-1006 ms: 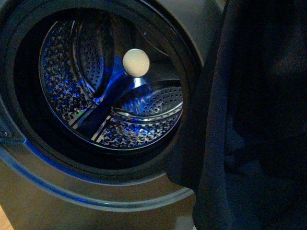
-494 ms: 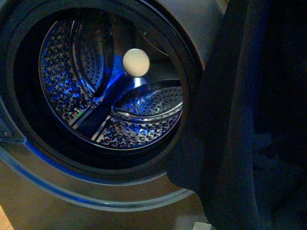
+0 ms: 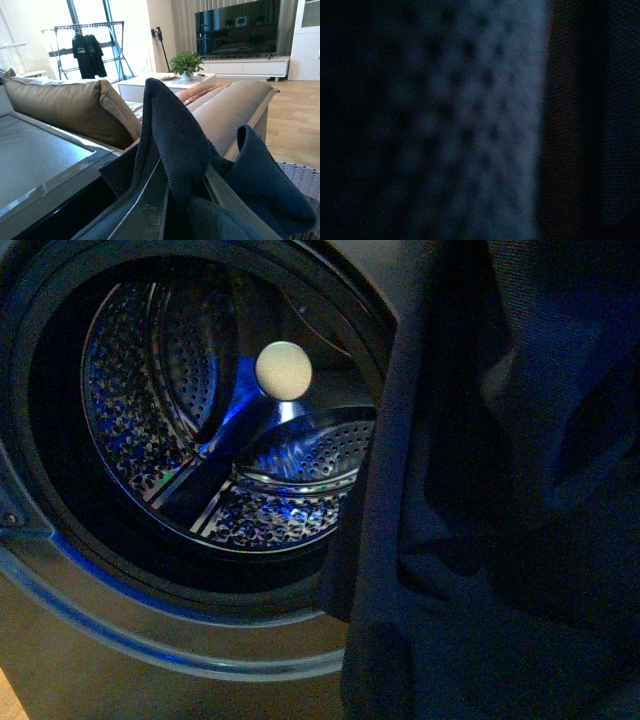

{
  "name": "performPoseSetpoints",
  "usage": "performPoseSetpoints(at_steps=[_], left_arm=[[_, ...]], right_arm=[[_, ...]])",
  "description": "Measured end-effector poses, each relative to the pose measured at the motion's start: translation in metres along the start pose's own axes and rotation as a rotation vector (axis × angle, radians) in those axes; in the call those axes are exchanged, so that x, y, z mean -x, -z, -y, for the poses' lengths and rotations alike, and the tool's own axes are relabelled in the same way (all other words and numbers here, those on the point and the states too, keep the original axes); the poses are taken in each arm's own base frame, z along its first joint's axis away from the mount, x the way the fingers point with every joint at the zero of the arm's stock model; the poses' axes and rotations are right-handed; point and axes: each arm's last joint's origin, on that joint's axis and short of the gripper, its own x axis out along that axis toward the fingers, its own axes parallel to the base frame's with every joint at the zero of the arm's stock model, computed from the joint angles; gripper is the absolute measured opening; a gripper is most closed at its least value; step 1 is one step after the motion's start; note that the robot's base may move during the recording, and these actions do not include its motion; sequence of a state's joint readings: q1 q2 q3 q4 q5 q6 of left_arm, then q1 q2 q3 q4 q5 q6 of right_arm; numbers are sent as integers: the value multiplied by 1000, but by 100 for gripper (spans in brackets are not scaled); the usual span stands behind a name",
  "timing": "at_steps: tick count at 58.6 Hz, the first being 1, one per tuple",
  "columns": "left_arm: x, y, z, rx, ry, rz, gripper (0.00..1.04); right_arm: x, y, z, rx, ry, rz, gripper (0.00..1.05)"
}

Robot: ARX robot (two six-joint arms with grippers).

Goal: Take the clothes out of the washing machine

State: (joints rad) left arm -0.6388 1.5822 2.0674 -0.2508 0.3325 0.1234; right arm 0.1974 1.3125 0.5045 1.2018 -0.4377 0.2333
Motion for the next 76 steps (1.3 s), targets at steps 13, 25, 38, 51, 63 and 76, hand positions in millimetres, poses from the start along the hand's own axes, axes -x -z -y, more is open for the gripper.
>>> performPoseSetpoints(at_steps=[13, 25, 38, 51, 63, 76], left_arm=[[0, 0, 0, 0, 0, 0, 13], [0, 0, 0, 0, 0, 0, 13], [0, 0, 0, 0, -1, 0, 13], [0, 0, 0, 3, -1, 0, 23], [1, -2, 0, 0, -1, 7, 59], [1, -3, 0, 0, -2, 9, 91]], right_arm=[[-11, 8, -12, -34, -10, -12, 97], [-23, 16, -16, -56, 24, -17, 97], [-34, 19, -16, -54, 97, -8, 97], [-35, 16, -13, -35, 209, 29, 67], [-26, 5, -4, 13, 277, 85, 32], [-2, -25, 20, 54, 350, 138, 6]])
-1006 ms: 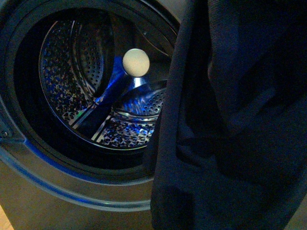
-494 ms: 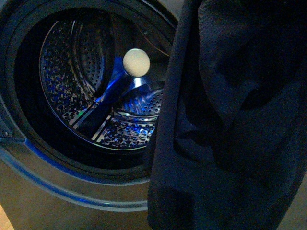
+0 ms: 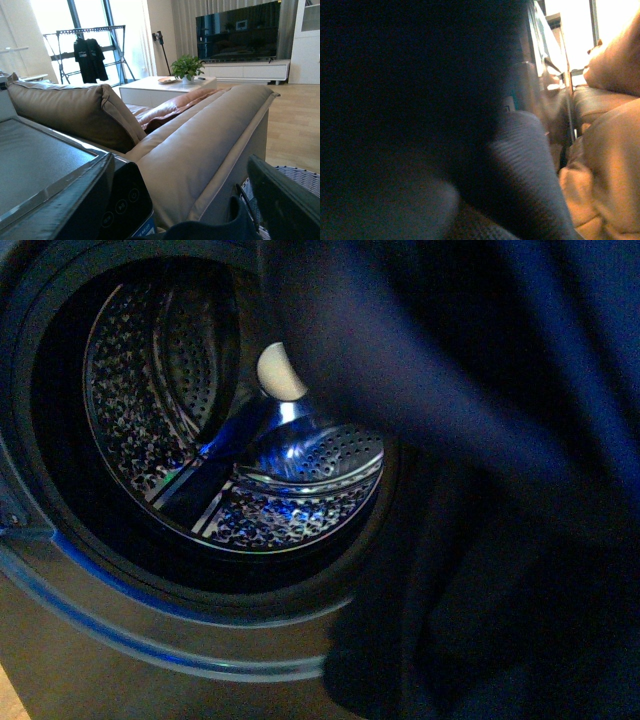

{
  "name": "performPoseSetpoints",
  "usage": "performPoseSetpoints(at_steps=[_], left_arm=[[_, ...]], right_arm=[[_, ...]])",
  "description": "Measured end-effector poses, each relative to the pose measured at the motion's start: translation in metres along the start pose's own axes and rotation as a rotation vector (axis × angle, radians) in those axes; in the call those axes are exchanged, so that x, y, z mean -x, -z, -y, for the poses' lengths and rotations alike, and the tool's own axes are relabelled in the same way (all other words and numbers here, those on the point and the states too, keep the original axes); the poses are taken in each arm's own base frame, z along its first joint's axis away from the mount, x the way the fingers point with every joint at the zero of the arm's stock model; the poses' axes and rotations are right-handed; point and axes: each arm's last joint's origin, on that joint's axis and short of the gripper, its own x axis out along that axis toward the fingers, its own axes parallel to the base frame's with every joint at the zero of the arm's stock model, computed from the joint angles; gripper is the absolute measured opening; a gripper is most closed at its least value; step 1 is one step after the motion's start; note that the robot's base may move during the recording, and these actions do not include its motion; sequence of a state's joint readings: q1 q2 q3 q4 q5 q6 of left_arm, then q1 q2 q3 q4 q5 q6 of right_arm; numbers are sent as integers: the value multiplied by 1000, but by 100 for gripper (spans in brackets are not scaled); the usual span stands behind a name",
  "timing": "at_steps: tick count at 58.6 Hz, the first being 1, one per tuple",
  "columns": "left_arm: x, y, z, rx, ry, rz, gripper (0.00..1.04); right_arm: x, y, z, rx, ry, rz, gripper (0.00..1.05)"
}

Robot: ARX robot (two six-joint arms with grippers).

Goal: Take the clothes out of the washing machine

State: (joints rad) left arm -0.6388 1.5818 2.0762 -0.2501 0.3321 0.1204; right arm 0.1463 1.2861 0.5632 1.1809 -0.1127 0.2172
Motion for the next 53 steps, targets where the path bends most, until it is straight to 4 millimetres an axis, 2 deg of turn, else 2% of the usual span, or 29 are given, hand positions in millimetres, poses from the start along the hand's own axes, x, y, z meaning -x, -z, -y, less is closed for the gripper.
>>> performPoseSetpoints(at_steps=[4, 16, 20, 32, 38, 43, 48, 53], left_arm=[[0, 0, 0, -1, 0, 0, 100], [0, 0, 0, 0, 0, 0, 98], [0, 0, 0, 0, 0, 0, 98], [0, 0, 0, 0, 0, 0, 98], [0, 0, 0, -1, 0, 0, 98], [0, 0, 0, -1, 0, 0, 98], [0, 0, 0, -1, 0, 0, 98], [0, 0, 0, 0, 0, 0, 98]], right_arm=[[6, -16, 12, 5, 14, 19, 5], [26, -79, 51, 38, 55, 103, 5], [32, -114, 71, 80, 74, 152, 5], [51, -176, 114, 180, 187, 191, 5], [61, -195, 142, 221, 269, 148, 5], [75, -207, 178, 243, 376, 87, 5], [93, -210, 210, 254, 471, 20, 5], [119, -208, 245, 247, 580, -59, 5]])
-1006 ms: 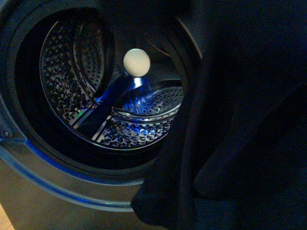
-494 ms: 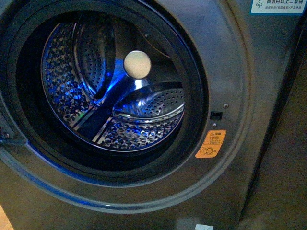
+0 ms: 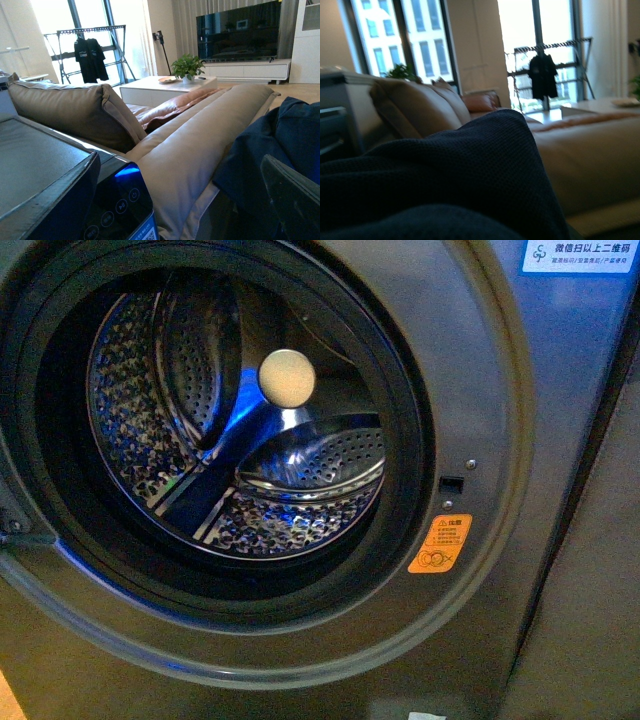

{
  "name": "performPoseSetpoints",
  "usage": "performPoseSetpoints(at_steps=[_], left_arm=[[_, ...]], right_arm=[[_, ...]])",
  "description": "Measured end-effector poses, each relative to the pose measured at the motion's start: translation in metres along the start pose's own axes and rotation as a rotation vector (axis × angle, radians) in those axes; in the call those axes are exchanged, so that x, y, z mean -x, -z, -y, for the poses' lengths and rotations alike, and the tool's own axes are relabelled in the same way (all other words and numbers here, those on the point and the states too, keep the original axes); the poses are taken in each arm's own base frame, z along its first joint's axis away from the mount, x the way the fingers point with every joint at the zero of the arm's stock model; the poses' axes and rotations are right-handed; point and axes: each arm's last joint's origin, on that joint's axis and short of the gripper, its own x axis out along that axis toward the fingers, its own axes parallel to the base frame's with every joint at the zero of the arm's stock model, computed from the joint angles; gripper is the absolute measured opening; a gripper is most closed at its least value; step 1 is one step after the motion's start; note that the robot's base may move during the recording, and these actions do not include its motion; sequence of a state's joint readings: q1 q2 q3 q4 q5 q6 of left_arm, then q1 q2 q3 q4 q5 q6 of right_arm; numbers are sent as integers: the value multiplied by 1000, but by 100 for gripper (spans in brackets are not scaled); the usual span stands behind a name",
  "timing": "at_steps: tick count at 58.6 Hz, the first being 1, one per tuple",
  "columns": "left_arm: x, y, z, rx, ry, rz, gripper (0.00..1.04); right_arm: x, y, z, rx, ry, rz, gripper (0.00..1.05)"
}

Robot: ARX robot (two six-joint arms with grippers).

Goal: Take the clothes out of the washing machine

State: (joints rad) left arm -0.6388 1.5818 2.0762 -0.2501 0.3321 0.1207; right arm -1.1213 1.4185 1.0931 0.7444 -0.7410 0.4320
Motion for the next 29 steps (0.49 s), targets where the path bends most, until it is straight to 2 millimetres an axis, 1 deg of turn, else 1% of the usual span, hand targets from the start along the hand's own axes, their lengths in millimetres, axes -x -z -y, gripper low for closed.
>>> performPoseSetpoints(at_steps=[1, 6, 10, 15, 16, 18, 21, 23, 26, 28, 29], left_arm=[[0, 0, 0, 0, 0, 0, 98], [0, 0, 0, 0, 0, 0, 98], [0, 0, 0, 0, 0, 0, 98], [0, 0, 0, 0, 0, 0, 98], [0, 0, 0, 0, 0, 0, 98], [0, 0, 0, 0, 0, 0, 98], [0, 0, 0, 0, 0, 0, 98], [0, 0, 0, 0, 0, 0, 98], [0, 0, 0, 0, 0, 0, 98], [0, 0, 0, 0, 0, 0, 98], [0, 0, 0, 0, 0, 0, 98]], right_arm=[[1, 2, 4, 1, 9, -9, 5], [10, 26, 43, -7, 103, -113, 5], [18, 43, 65, -13, 155, -170, 5], [32, 74, 96, -29, 231, -272, 5], [33, 78, 99, -32, 238, -283, 5], [39, 92, 109, -48, 266, -331, 5], [45, 109, 119, -75, 289, -386, 5], [50, 127, 128, -98, 317, -444, 5], [55, 147, 135, -113, 338, -502, 5], [60, 169, 141, -146, 357, -570, 5], [61, 174, 143, -158, 363, -585, 5]])
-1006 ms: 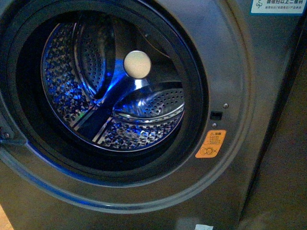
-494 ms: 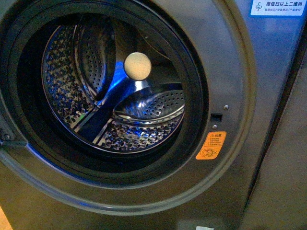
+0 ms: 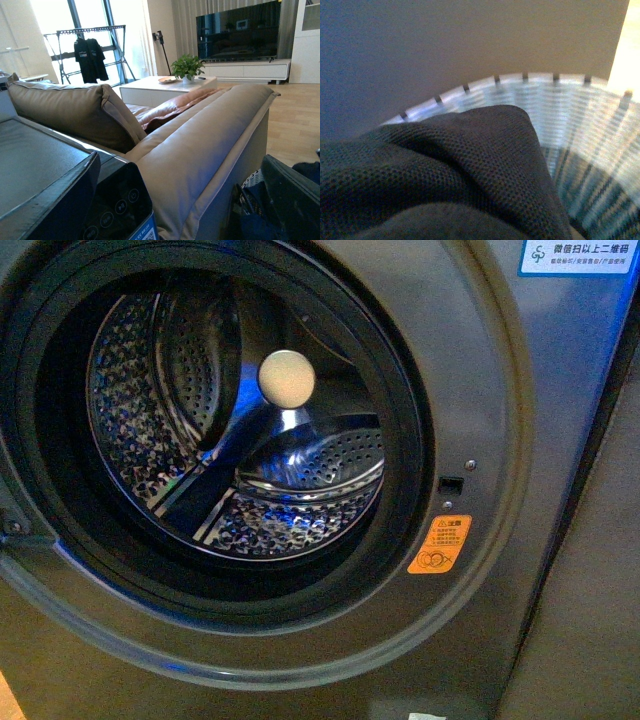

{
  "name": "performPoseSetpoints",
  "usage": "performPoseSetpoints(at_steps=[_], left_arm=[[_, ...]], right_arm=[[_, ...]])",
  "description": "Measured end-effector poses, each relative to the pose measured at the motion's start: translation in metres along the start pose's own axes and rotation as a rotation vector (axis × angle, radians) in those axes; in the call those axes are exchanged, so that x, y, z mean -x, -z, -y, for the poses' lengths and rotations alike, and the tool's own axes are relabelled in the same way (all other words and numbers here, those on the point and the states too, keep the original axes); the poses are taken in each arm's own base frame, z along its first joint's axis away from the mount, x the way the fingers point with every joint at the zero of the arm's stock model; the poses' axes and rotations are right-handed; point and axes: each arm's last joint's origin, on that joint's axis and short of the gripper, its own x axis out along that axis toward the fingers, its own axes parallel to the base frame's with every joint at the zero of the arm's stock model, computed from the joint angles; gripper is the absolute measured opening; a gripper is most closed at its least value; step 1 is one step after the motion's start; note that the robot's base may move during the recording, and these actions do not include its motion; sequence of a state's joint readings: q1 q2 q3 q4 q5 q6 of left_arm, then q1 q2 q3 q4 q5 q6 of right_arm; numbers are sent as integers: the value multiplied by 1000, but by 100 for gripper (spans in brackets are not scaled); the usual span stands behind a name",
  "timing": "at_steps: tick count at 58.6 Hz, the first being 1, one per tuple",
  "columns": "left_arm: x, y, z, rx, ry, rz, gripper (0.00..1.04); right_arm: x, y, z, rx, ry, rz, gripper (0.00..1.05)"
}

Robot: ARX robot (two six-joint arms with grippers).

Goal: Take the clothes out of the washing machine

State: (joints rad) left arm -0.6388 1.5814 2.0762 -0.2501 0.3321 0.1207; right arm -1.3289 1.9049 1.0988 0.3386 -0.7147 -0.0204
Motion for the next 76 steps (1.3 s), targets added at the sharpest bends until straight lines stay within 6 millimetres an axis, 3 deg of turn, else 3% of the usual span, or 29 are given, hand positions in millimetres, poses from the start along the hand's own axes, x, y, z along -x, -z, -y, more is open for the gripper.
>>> performPoseSetpoints(at_steps=[7, 16, 24, 34, 36, 40, 44, 61, 66, 76], left_arm=[[0, 0, 0, 0, 0, 0, 98], [0, 0, 0, 0, 0, 0, 98], [0, 0, 0, 0, 0, 0, 98], [0, 0, 0, 0, 0, 0, 98], [0, 0, 0, 0, 0, 0, 98], [0, 0, 0, 0, 0, 1, 98], [0, 0, 0, 0, 0, 0, 98], [0, 0, 0, 0, 0, 1, 98], [0, 0, 0, 0, 0, 1, 98], [0, 0, 0, 0, 0, 1, 98]], right_arm=[[-30, 59, 17, -59, 54, -186, 9], [-60, 121, 21, -114, 95, -338, 37], [-76, 149, 11, -157, 96, -406, 62], [-84, 158, -9, -277, 69, -425, 95], [-83, 157, -12, -296, 64, -419, 99], [-79, 149, -17, -320, 43, -396, 97], [-73, 133, -21, -345, 19, -359, 97], [-34, 42, -30, -392, -77, -123, 97], [-16, 16, -40, -404, -125, -87, 97], [15, -14, -71, -377, -257, 41, 97]])
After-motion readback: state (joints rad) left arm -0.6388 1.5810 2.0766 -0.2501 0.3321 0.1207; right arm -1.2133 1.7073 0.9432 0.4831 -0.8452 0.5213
